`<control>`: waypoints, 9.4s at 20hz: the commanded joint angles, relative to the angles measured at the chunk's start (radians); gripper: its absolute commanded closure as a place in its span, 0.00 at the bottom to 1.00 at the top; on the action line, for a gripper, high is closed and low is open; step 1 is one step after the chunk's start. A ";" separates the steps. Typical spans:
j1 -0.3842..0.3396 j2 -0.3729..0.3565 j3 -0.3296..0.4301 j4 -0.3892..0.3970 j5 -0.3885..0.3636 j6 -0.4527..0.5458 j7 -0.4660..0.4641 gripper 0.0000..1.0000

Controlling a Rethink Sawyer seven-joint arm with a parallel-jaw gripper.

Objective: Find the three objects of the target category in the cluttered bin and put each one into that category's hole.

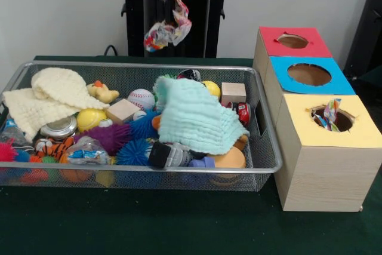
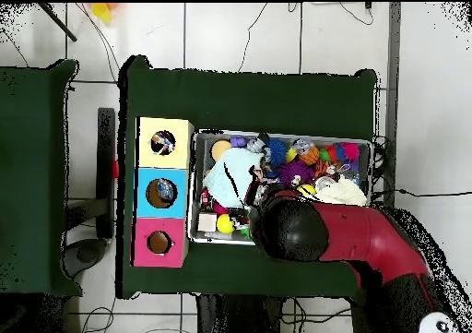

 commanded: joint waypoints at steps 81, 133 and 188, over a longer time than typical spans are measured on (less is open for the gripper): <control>0.817 0.406 -0.506 -0.460 0.275 0.039 0.346 1.00; 0.834 0.496 -0.568 -0.563 0.367 0.033 0.268 1.00; 0.828 0.622 -0.561 -0.603 0.378 -0.072 0.266 1.00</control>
